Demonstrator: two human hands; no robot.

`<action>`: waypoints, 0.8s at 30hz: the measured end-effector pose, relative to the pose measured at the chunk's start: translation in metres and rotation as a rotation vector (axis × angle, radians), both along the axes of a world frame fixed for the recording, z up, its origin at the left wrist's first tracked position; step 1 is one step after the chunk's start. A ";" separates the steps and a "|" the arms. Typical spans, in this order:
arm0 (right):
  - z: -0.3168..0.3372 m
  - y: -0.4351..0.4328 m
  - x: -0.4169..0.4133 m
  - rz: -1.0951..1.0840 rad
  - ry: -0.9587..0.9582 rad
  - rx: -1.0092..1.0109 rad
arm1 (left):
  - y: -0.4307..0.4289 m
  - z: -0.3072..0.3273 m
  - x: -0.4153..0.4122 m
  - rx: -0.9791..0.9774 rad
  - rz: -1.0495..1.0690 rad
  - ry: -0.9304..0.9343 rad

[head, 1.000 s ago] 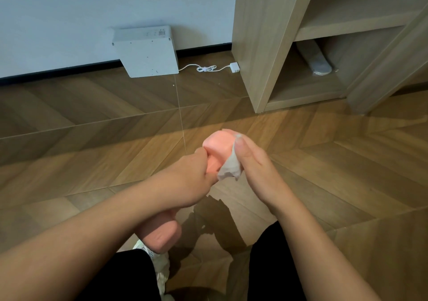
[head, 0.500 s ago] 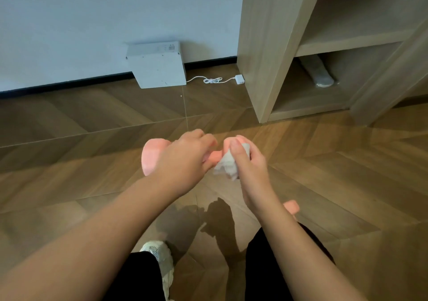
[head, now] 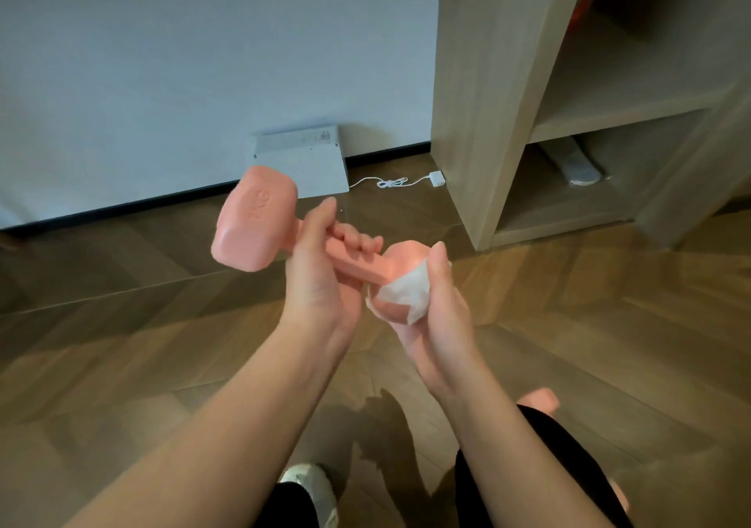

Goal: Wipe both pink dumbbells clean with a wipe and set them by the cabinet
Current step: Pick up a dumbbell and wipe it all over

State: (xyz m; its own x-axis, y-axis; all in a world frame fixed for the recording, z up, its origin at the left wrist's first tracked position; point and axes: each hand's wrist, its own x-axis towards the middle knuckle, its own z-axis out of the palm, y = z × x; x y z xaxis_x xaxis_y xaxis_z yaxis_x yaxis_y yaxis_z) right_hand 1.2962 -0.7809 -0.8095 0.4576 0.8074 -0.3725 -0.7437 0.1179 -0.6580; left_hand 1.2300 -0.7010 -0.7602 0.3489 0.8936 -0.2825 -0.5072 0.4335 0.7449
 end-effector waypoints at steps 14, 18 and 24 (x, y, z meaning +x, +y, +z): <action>-0.022 -0.017 -0.020 0.103 -0.559 0.005 | 0.046 0.000 -0.031 -0.108 0.015 -0.030; -0.015 -0.017 -0.023 -0.030 -0.708 -0.087 | 0.051 -0.005 -0.030 -0.090 -0.016 0.021; -0.012 -0.024 0.002 -0.380 -1.086 -0.175 | 0.052 -0.011 -0.029 -0.065 -0.048 0.134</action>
State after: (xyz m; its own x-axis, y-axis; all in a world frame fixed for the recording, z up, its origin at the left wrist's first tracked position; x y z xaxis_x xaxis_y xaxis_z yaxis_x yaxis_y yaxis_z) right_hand 1.2978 -0.8053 -0.8214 0.8059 0.5263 0.2711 0.2848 0.0568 -0.9569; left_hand 1.2014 -0.6487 -0.7713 0.3460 0.8550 -0.3863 -0.3822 0.5044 0.7743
